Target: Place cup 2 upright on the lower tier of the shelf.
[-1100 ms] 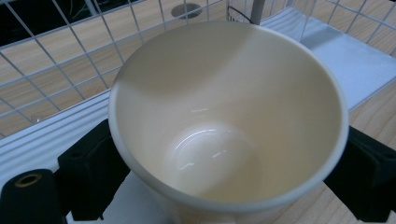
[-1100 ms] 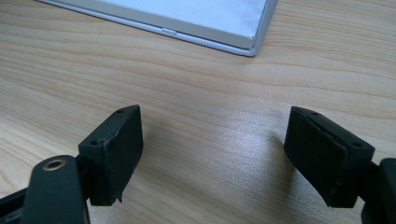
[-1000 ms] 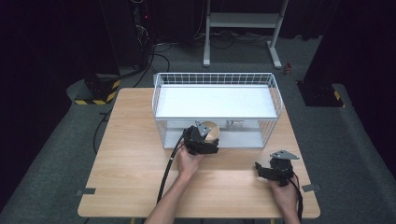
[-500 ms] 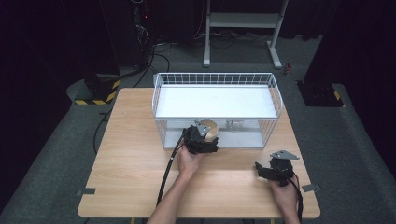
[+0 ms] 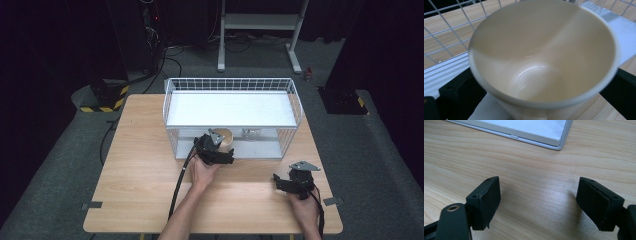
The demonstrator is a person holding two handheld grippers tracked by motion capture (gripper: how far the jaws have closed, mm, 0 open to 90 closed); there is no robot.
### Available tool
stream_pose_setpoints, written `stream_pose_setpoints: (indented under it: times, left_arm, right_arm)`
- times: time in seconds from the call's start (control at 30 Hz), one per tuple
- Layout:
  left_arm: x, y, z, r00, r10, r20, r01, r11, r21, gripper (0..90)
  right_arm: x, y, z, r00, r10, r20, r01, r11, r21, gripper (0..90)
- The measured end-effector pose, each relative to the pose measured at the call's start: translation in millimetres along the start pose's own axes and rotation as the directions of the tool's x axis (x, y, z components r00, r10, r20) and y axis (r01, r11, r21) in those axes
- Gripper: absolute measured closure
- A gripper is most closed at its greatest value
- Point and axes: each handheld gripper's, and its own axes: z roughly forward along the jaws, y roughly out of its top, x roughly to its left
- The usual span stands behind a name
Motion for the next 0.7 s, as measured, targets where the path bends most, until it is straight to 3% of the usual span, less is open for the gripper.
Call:
stream_pose_setpoints:
  times: [0.23,0.53,0.7]
  left_arm:
    - [0.1,-2.6,-2.4,1.0000,-0.006,0.005,0.006,1.0000,-0.002,0.0]
    - [3.2,-10.4,-6.7,0.9998,-0.008,0.017,0.007,0.9994,0.034,0.3]
    - [2.9,-18.8,-7.7,0.9998,-0.019,0.004,0.019,0.9991,0.038,5.9]
  right_arm:
    - [0.0,0.0,0.0,1.0000,0.000,0.000,0.000,1.000,0.000,19.7]
    - [0.0,0.0,0.0,1.0000,0.000,0.000,0.000,1.000,0.000,19.7]
    - [0.2,0.0,-0.1,1.0000,0.003,0.000,-0.003,1.000,0.001,19.8]
